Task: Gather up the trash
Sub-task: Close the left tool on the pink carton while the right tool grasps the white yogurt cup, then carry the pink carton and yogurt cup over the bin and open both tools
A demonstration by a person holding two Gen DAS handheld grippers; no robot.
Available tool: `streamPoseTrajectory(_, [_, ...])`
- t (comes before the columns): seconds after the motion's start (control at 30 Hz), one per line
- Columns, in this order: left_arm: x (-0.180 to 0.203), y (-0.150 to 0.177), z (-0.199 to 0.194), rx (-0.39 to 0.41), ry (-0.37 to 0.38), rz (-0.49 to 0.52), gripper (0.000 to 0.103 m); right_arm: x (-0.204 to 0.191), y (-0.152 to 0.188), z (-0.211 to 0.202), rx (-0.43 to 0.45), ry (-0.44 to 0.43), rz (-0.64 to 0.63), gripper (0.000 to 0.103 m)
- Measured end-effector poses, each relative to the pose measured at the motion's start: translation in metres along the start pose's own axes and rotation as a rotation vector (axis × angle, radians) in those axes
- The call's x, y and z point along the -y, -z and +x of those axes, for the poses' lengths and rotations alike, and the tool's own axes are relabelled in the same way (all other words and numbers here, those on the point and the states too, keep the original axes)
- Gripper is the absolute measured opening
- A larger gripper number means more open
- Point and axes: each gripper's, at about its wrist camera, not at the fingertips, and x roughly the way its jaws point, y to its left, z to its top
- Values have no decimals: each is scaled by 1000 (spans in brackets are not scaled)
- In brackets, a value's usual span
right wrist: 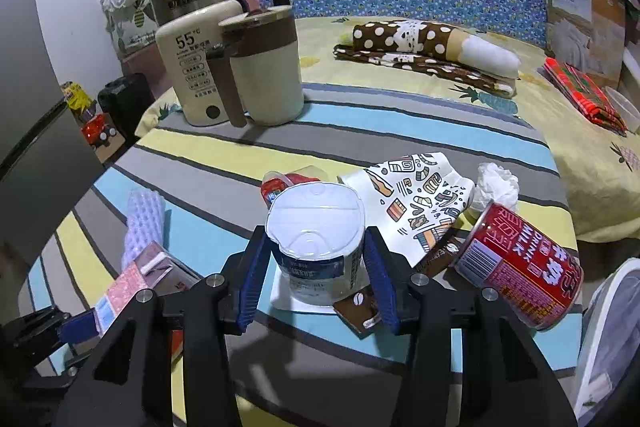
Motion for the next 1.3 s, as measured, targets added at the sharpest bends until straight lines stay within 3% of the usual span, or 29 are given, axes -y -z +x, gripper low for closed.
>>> streamPoseTrajectory(0.37, [17, -5, 14, -16, -46, 61, 37, 5, 11, -25, 31, -47, 29, 49])
streamPoseTrajectory(0.8, [40, 8, 0, -11, -95, 112, 34, 15, 33, -52, 38, -60, 69, 49])
streamPoseTrajectory(1.3, [81, 24, -30, -3, -54, 171, 34, 31, 62, -95, 66, -41, 119, 49])
